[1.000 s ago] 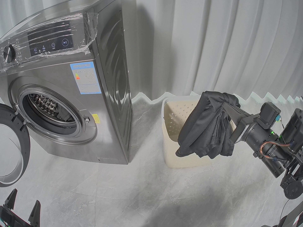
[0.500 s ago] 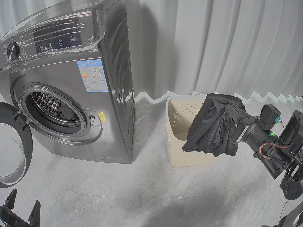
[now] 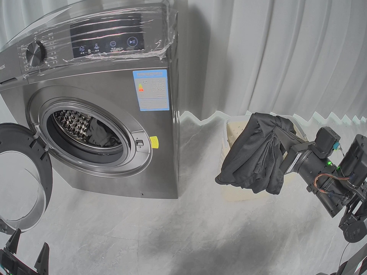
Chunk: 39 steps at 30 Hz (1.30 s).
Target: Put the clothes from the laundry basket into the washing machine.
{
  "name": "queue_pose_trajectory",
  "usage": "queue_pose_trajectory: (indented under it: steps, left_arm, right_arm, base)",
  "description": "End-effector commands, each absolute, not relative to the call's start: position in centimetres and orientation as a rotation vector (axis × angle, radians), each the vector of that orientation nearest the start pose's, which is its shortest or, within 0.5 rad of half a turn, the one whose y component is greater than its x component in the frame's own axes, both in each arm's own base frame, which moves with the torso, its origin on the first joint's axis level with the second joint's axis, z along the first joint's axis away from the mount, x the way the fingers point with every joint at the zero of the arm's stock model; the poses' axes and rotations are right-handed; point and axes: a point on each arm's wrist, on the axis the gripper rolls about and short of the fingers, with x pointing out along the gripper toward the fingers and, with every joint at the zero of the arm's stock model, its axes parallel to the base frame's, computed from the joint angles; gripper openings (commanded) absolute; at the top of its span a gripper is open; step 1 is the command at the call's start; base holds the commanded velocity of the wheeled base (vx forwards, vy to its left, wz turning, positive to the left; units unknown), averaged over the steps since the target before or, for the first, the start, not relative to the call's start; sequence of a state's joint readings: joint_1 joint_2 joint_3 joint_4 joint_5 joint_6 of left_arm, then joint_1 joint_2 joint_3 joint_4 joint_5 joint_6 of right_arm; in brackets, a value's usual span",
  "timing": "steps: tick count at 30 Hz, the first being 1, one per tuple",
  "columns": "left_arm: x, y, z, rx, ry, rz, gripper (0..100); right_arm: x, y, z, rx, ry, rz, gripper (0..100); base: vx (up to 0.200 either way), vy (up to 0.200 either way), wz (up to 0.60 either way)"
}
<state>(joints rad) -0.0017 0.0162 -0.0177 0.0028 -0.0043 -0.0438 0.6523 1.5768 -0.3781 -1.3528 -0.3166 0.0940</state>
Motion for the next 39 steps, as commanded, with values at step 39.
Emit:
queue_pose_trajectory:
  steps: [39]
  left_arm:
    - [-2.3, 0.0, 7.6, -0.046, 0.000, -0.003, 100]
  right_arm:
    - [19.1, 14.1, 16.9, 0.148, -0.078, 0.354, 0]
  base:
    - [-0.077, 0.056, 0.00]
